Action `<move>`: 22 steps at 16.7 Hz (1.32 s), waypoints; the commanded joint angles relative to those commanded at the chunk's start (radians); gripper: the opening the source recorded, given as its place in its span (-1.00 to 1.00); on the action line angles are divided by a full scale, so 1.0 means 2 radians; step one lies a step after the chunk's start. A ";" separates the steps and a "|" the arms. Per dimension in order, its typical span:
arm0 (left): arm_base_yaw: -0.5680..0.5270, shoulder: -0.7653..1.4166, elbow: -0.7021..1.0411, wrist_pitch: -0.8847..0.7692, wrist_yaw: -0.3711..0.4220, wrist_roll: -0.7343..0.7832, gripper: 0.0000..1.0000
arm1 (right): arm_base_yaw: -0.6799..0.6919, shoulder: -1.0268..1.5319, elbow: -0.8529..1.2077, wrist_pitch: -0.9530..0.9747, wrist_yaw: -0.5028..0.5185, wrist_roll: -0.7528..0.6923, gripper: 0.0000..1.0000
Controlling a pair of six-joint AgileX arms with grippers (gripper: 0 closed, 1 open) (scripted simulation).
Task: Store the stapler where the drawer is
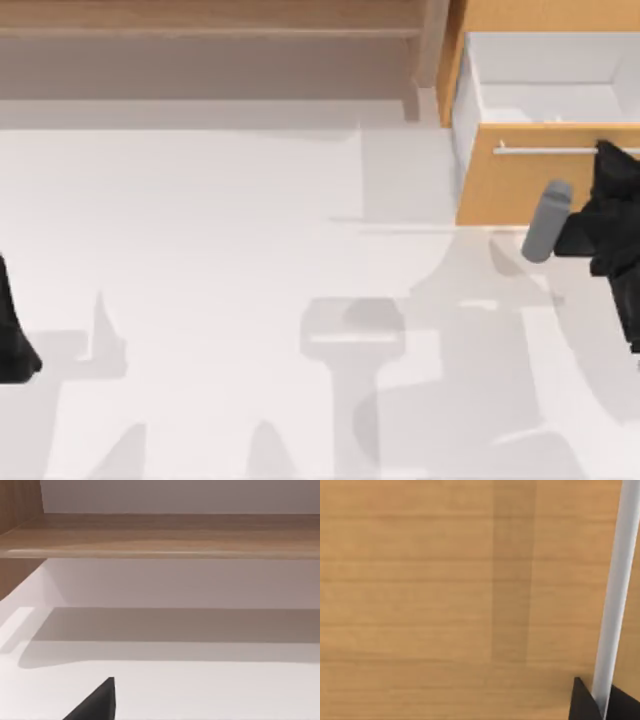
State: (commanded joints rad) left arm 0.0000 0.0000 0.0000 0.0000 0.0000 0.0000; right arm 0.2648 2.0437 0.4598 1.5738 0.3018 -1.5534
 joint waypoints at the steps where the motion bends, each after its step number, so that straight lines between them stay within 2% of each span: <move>1: 0.000 0.000 0.000 0.000 0.000 0.000 1.00 | -0.004 0.005 0.015 -0.011 -0.005 0.000 -1.00; 10: 0.000 0.000 0.000 0.000 0.000 0.000 1.00 | -0.014 0.016 0.053 -0.037 -0.014 0.001 -1.00; 18: 0.000 0.000 0.000 0.000 0.000 0.000 1.00 | -0.034 0.063 0.168 -0.107 -0.034 0.001 -1.00; 22: 0.000 0.000 0.000 0.000 0.000 0.000 1.00 | -0.035 0.066 0.179 -0.113 -0.037 0.001 -1.00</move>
State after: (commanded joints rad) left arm 0.0000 0.0000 0.0000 0.0000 0.0000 0.0000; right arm 0.1942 2.1764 0.8176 1.3478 0.2288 -1.5524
